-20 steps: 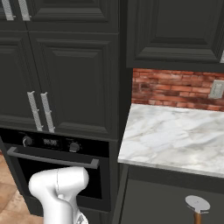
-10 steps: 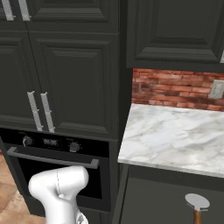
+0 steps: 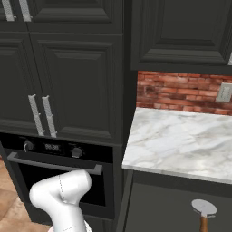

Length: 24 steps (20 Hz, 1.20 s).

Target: Take the pizza cutter from the drawer on the right and place it on the dining counter for cutting.

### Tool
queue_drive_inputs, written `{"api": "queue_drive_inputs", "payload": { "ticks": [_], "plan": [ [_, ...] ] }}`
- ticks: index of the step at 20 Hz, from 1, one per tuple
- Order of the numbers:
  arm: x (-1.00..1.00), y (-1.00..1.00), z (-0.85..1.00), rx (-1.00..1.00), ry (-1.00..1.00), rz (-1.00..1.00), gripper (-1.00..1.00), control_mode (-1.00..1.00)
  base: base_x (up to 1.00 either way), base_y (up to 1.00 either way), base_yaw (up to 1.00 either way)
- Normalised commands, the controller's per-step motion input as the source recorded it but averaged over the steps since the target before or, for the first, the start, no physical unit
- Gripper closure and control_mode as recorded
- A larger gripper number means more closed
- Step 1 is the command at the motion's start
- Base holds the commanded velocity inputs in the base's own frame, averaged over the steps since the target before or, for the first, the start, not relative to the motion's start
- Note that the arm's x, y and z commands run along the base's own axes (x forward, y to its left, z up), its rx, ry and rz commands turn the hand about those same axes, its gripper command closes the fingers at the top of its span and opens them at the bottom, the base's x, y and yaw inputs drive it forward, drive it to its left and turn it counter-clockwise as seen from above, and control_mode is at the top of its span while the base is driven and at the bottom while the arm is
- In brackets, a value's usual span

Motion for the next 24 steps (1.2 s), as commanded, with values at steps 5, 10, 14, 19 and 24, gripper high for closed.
{"api": "queue_drive_inputs", "payload": {
  "ticks": [5, 10, 14, 19, 24],
  "plan": [
    [-1.00, -0.23, 0.53, 0.01, 0.00, -0.02, -1.00, -1.00, 0.00, 0.00, 0.00],
    [-0.87, -0.04, 0.74, 0.00, 0.00, 0.00, -1.00, -1.00, 0.00, 0.00, 0.00],
    [-0.67, 0.00, 0.89, 0.00, 0.00, 0.00, -1.00, -1.00, 0.00, 0.00, 0.00],
    [-0.21, 0.03, 0.98, 0.00, 0.00, 0.00, -1.00, -1.00, 0.00, 0.00, 0.00],
    [0.00, 0.17, 0.93, 0.00, 0.00, 0.00, -1.00, -1.00, 0.00, 0.00, 0.00]
  ]
}}
